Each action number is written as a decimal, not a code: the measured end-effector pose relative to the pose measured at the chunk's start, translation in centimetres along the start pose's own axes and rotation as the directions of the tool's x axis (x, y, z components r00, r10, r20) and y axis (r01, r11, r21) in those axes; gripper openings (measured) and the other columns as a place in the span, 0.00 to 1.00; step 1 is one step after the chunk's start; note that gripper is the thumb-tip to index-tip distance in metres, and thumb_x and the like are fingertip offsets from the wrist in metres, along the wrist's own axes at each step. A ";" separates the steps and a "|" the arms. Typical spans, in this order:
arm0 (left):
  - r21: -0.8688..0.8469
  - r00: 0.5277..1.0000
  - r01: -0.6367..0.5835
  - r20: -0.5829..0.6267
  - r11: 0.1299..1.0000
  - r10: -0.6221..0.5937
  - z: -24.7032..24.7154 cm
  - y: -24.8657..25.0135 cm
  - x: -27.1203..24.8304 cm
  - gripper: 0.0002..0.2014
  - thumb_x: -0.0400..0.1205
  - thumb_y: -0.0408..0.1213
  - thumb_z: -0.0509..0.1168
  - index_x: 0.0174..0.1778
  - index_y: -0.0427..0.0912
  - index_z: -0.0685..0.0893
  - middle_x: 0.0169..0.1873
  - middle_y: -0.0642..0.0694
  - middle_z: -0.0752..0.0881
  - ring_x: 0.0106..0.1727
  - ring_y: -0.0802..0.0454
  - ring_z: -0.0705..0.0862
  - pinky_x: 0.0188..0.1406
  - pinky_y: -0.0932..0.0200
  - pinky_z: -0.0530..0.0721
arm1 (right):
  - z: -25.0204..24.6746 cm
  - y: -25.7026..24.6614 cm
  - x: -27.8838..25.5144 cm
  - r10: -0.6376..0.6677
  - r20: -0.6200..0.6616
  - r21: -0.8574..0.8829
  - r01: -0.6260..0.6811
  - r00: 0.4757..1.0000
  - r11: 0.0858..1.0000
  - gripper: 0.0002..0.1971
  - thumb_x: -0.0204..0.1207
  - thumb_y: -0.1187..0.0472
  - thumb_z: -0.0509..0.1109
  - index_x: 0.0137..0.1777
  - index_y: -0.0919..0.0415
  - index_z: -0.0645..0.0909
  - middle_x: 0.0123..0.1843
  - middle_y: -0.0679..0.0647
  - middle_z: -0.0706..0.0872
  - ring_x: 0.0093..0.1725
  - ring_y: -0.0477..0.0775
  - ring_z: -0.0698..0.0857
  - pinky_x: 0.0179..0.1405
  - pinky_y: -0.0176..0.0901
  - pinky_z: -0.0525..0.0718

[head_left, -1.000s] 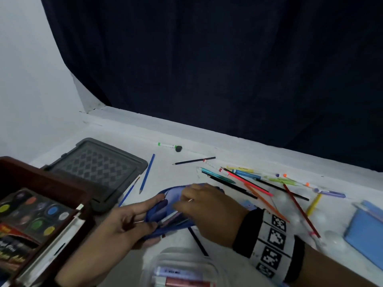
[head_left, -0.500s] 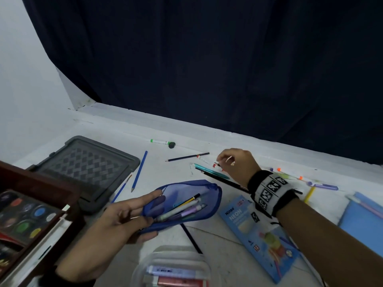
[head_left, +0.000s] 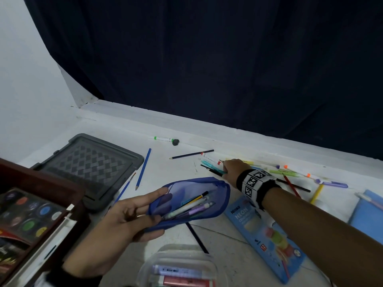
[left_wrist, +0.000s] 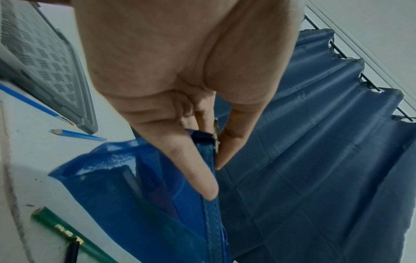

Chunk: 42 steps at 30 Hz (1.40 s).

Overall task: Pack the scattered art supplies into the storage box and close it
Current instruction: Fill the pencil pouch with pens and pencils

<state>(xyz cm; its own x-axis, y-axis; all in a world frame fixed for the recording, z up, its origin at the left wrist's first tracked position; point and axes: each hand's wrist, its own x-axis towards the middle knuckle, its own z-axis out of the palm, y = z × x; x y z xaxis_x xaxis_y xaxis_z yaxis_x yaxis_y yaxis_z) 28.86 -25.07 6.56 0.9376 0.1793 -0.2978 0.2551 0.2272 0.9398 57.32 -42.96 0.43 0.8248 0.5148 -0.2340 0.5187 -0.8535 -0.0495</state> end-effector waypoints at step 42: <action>-0.258 0.957 -0.052 -0.291 0.965 -0.026 -3.8 -0.4 4.7 0.23 0.82 0.19 0.63 0.64 0.49 0.88 0.55 0.49 0.93 0.55 0.52 0.92 0.38 0.62 0.89 | -3.3 -9.6 11.9 -0.469 -0.248 0.108 0.506 0.847 0.856 0.13 0.79 0.68 0.62 0.58 0.57 0.85 0.59 0.53 0.85 0.57 0.58 0.82 0.60 0.50 0.79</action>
<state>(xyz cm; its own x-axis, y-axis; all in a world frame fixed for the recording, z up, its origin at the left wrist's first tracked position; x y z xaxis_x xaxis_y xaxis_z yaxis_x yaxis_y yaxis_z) 32.22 -20.70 4.13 0.8215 0.4436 -0.3583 0.1367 0.4569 0.8790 62.91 -28.37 1.30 0.5112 0.8569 0.0660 0.8368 -0.4788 -0.2656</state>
